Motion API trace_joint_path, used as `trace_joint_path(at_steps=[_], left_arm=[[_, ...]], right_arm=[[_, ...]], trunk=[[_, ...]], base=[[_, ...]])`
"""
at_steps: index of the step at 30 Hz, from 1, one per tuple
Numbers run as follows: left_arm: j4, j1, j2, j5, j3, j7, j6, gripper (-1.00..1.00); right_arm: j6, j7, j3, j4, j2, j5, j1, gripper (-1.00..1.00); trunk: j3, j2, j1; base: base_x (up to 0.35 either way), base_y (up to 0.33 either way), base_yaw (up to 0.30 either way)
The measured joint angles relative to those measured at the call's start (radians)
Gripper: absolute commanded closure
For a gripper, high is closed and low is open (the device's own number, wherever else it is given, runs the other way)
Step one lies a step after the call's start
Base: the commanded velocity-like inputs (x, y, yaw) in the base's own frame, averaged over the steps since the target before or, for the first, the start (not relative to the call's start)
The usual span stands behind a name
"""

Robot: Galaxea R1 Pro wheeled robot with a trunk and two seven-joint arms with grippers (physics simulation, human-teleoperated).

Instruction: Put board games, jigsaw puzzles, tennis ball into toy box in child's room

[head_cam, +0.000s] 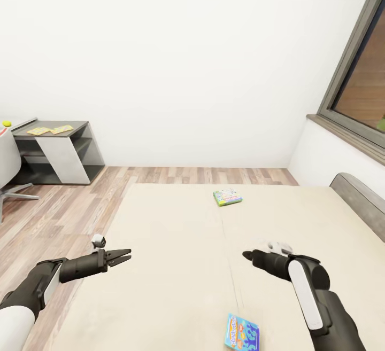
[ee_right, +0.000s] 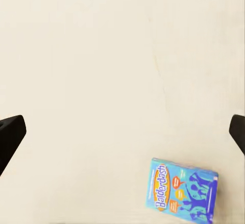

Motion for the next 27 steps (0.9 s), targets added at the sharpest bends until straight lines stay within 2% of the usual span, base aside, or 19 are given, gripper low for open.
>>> trace_joint_path(at_steps=[3,5,6,10,13,15,20,23,27], left_arm=[[0.0,0.0,0.0,0.0,0.0,0.0,0.0,-1.0],[0.0,0.0,0.0,0.0,0.0,0.0,0.0,-1.0],[0.0,0.0,0.0,0.0,0.0,0.0,0.0,-1.0],[0.0,0.0,0.0,0.0,0.0,0.0,0.0,-1.0],[0.0,0.0,0.0,0.0,0.0,0.0,0.0,-1.0],[0.0,0.0,0.0,0.0,0.0,0.0,0.0,-1.0],[0.0,0.0,-0.001,0.001,0.0,-0.002,0.0,-1.0],[-0.007,0.0,0.0,0.005,0.0,-0.009,-0.001,-1.0],[-0.023,0.0,0.0,0.008,0.0,-0.015,0.014,-1.0]], right_arm=[[0.008,-0.028,-0.028,0.047,-0.02,-0.001,0.0,-1.0],[0.01,-0.08,-0.041,0.122,-0.029,0.001,-0.003,-1.0],[0.008,-0.13,-0.046,0.187,-0.033,0.003,-0.008,-1.0],[-0.007,-0.202,-0.05,0.309,-0.034,0.003,-0.032,-1.0],[-0.05,-0.22,-0.05,0.389,-0.034,0.002,-0.058,-1.0],[-0.093,-0.228,-0.049,0.485,-0.034,0.002,-0.089,-1.0],[-0.138,-0.232,-0.041,0.683,-0.036,0.005,-0.167,-1.0],[-0.17,-0.233,-0.039,0.741,-0.035,0.006,-0.186,-1.0],[-0.182,-0.233,-0.037,0.757,-0.033,0.006,-0.192,-1.0]], trunk=[[0.0,0.0,0.0],[0.0,0.0,0.0],[0.0,0.0,0.0],[0.0,0.0,0.0],[0.0,0.0,0.0],[0.0,0.0,0.0],[0.0,0.0,0.0],[0.0,0.0,0.0],[0.0,0.0,0.0]], base=[[0.0,0.0,0.0],[0.0,0.0,0.0],[0.0,0.0,0.0],[0.0,0.0,0.0],[0.0,0.0,0.0],[0.0,0.0,0.0],[0.0,0.0,0.0],[0.0,0.0,0.0],[0.0,0.0,0.0]])
